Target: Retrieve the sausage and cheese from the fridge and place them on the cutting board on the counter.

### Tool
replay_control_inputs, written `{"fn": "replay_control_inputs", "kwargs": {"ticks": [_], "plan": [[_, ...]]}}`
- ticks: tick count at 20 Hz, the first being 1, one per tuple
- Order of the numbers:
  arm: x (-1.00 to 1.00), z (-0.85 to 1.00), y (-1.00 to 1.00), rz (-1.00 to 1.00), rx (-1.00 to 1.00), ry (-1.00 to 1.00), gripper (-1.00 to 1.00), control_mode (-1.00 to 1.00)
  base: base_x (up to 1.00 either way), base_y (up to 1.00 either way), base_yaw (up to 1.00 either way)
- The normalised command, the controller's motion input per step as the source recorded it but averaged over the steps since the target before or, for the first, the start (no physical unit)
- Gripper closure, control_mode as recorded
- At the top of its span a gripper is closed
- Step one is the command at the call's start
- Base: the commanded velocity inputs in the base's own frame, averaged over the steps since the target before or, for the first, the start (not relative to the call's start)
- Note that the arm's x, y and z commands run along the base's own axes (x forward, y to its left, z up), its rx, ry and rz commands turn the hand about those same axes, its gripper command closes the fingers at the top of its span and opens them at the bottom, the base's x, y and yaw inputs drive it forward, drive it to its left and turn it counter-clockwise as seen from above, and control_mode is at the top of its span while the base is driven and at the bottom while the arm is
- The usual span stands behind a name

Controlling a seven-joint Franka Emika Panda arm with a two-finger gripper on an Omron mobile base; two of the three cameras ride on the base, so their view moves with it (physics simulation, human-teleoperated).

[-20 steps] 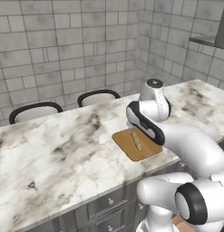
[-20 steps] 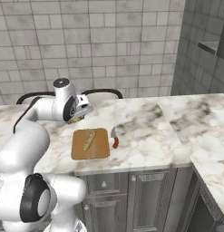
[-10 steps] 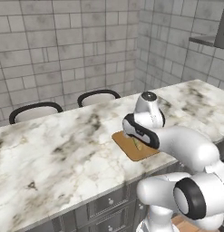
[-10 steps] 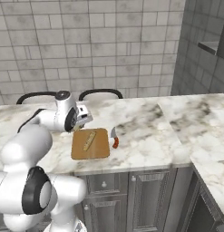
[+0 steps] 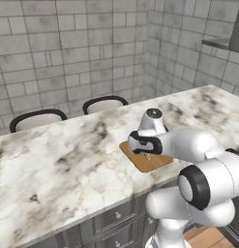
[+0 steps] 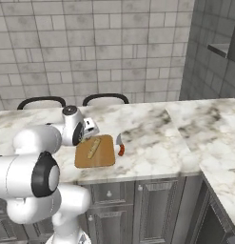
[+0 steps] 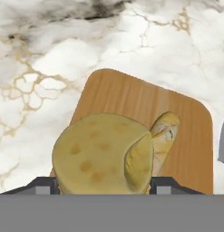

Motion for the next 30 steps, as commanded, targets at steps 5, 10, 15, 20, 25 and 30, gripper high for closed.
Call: {"fn": "replay_control_inputs", "kwargs": {"ticks": [5, 10, 15, 20, 25, 30], "plan": [[0.08, -0.3, 0.0, 0.0, 0.0, 0.01, 1.0, -1.0, 0.0, 0.0, 0.0], [0.01, -0.09, 0.0, 0.0, 0.0, 0.02, -1.0, -1.0, 0.0, 0.0, 0.0], [0.0, 0.0, -0.04, 0.01, 0.0, 0.02, -1.0, -1.0, 0.0, 0.0, 0.0], [0.0, 0.0, -0.13, 0.08, 0.0, 0.01, -1.0, -1.0, 0.0, 0.0, 0.0], [-0.01, 0.46, 0.0, 0.0, 0.06, 0.0, -1.0, -1.0, 0.0, 0.0, 0.0], [-0.28, 1.0, 0.0, 0.0, 0.08, 0.07, -1.0, -1.0, 0.0, 0.0, 0.0]]}}
